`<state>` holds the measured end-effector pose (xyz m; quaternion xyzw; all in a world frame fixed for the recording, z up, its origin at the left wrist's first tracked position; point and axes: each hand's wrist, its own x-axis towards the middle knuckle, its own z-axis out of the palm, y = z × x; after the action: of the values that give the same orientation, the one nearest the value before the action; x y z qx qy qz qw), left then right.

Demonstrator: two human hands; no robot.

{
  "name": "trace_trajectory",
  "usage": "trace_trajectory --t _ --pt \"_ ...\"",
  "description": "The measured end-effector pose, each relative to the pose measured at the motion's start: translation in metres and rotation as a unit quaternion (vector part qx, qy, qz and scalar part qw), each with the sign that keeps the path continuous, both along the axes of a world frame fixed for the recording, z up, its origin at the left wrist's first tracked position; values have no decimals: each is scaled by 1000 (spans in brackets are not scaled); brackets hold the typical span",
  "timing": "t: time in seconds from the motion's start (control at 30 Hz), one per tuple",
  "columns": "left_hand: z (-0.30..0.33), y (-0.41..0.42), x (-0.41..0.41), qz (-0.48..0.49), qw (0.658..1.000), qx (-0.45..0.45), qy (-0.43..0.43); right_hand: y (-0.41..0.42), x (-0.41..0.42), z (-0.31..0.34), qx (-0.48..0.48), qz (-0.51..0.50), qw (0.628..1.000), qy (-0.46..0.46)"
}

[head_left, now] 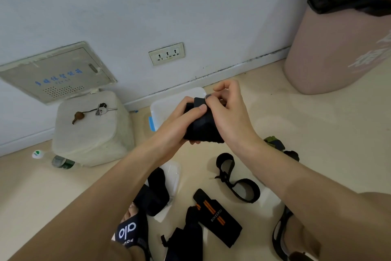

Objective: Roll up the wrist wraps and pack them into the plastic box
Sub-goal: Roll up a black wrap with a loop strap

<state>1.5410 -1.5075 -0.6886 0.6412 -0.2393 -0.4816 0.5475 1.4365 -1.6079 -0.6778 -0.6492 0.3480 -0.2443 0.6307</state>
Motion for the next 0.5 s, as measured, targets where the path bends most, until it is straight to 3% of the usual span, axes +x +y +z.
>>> trace_trajectory --t 0.3,0.5 --pt "-3 1 -25 53 997 48 -21 9 -13 -2 82 -31 996 24" --pt "-8 12 -47 62 994 93 19 17 -36 -15 10 9 997 80"
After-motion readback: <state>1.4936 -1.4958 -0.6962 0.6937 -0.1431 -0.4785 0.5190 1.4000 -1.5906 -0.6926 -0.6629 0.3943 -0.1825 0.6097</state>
